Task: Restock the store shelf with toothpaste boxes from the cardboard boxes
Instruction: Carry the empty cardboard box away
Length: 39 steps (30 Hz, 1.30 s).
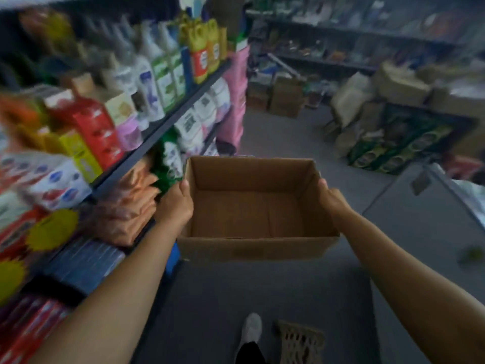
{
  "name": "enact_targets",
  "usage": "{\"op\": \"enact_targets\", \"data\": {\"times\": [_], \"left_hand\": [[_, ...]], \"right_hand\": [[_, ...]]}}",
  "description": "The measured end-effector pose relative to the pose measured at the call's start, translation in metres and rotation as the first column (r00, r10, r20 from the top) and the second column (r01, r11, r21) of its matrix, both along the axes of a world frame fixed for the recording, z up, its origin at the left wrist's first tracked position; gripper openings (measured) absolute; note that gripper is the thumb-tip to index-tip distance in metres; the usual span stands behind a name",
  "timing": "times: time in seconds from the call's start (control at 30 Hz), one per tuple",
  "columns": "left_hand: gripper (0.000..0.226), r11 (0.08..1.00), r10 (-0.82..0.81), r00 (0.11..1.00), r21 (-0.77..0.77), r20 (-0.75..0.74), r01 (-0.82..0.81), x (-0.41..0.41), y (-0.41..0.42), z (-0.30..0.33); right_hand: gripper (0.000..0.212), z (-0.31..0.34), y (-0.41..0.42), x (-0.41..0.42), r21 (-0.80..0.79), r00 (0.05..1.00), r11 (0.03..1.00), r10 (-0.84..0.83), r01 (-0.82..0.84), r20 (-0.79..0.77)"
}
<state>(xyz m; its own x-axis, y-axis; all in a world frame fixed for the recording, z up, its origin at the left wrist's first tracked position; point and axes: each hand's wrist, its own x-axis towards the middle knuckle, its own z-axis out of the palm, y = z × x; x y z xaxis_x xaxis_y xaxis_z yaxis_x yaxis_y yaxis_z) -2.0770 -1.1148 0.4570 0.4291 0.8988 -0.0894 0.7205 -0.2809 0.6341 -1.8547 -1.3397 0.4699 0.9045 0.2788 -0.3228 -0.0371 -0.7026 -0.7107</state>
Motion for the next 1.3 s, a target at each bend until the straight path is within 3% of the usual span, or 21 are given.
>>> {"op": "enact_targets", "data": {"times": [0.4,0.63,0.93,1.3], "left_hand": [[0.052,0.970,-0.242,0.970,0.003,0.008,0.242,0.358,0.136,0.051],[0.054,0.961,-0.274,0.961,0.039,0.044,0.273,0.565,0.248,0.048],[0.053,0.941,-0.335,0.941,-0.034,0.057,0.337,0.833,0.377,0.077],[0.054,0.960,-0.276,0.961,-0.043,0.012,0.276,1.202,0.505,0.039]], "right_hand": [[0.064,0.063,0.087,0.285,0.046,0.971,0.970,-0.240,0.239,0.014],[0.063,0.066,0.186,0.469,0.075,0.951,0.951,-0.303,0.299,0.064],[0.063,0.082,0.312,0.722,0.058,0.924,0.923,-0.381,0.380,0.011],[0.056,0.058,0.451,1.106,0.118,0.963,0.958,-0.267,0.263,0.022]]}}
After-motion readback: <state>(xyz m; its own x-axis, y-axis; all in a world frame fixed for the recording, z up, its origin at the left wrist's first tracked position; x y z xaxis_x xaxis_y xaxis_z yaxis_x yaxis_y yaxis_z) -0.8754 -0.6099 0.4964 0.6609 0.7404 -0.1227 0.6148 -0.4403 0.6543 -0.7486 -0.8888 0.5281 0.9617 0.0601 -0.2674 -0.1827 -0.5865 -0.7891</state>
